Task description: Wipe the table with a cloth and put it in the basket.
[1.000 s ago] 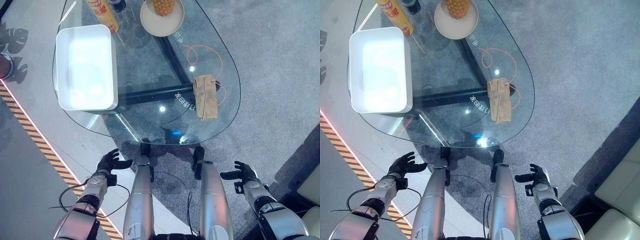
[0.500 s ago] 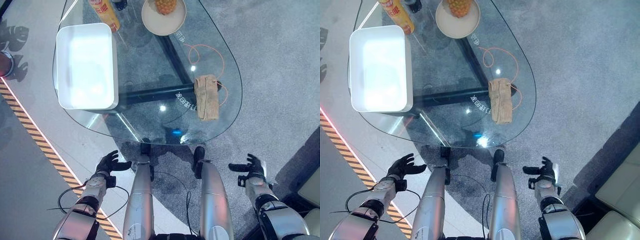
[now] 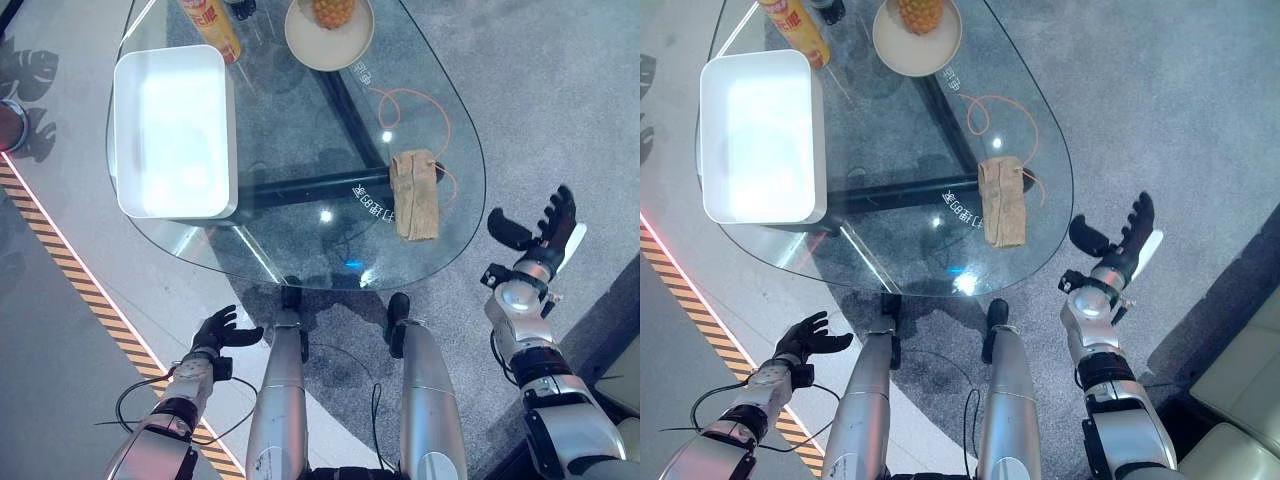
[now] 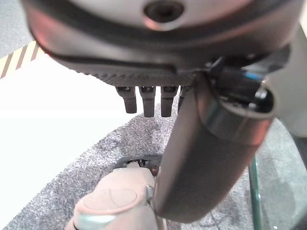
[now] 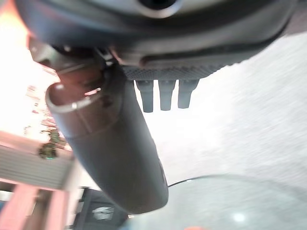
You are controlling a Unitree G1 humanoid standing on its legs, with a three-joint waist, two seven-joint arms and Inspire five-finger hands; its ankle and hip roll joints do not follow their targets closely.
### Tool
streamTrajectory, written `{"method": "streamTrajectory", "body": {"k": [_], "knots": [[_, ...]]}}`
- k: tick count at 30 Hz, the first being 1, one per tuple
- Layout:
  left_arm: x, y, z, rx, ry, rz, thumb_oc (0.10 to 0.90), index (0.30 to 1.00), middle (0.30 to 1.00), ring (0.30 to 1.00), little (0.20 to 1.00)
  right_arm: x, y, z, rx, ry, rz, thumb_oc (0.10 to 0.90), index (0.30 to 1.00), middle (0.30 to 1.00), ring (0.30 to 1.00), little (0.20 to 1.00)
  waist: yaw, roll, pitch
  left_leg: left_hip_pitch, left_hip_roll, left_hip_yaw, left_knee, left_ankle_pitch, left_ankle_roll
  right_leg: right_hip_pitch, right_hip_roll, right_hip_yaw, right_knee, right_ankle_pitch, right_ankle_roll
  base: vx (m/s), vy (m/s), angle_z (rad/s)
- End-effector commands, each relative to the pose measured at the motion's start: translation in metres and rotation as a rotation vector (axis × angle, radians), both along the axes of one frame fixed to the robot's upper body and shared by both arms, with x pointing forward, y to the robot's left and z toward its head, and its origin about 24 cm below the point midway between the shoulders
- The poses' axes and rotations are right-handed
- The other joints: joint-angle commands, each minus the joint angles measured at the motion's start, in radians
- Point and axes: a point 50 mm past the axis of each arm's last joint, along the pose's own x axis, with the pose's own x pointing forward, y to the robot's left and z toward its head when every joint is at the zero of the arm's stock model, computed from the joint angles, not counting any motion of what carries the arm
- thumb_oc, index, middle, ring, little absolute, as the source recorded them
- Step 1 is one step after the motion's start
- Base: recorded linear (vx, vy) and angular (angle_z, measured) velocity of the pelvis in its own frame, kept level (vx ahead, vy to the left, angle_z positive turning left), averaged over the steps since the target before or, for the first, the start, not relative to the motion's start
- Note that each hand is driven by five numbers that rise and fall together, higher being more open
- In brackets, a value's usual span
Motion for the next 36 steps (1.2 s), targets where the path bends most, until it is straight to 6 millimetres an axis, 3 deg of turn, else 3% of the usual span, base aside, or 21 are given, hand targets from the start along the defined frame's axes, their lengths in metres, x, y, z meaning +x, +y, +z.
{"method": "streamTrajectory", "body": {"k": [1,7,15,26,36], "knots": [[-0.016,0.012,-0.008,0.004,0.026,0.079,0.800,0.900,0.900,0.900,0.900,-0.004,0.001,0.055,-0.207,-0.207,0.011,0.800,0.900,0.900,0.900,0.900,-0.008,0.003,-0.013,-0.005,-0.050,0.096,0.124,-0.104,0.080,0.041,0.035,0.015,-0.111,0.093,-0.026,0.00,0.050,0.02],[-0.014,0.001,-0.012,-0.010,0.029,0.057,0.800,0.900,0.900,0.900,0.900,0.004,0.044,0.066,-0.267,-0.222,0.144,0.800,0.900,0.900,0.900,0.900,-0.005,0.011,-0.013,0.019,-0.055,0.107,0.100,-0.098,0.076,0.058,0.033,0.019,-0.122,0.086,-0.032,0.02,0.038,0.01],[-0.013,-0.013,-0.016,-0.025,0.034,0.027,0.800,0.900,0.900,0.900,0.900,0.013,0.085,0.074,-0.322,-0.181,0.226,0.800,0.900,0.900,0.900,0.900,0.009,0.022,-0.013,0.036,-0.060,0.111,0.082,-0.090,0.078,0.071,0.029,0.014,-0.135,0.082,-0.043,0.02,0.024,0.00],[-0.016,-0.026,-0.022,-0.044,0.041,0.001,0.800,0.900,0.900,0.900,0.900,0.020,0.099,0.047,-0.328,-0.004,0.156,0.800,0.900,0.900,0.900,0.900,0.022,0.040,-0.013,0.056,-0.063,0.117,0.062,-0.081,0.083,0.081,0.022,0.013,-0.138,0.081,-0.050,0.01,0.016,0.00],[-0.018,-0.033,-0.026,-0.062,0.047,-0.008,0.800,0.900,0.900,0.900,0.900,0.015,0.102,0.023,-0.335,0.088,0.047,0.800,0.900,0.900,0.900,0.900,0.018,0.049,-0.013,0.070,-0.066,0.125,0.048,-0.078,0.087,0.083,0.017,0.016,-0.142,0.084,-0.051,0.00,0.011,0.01]]}}
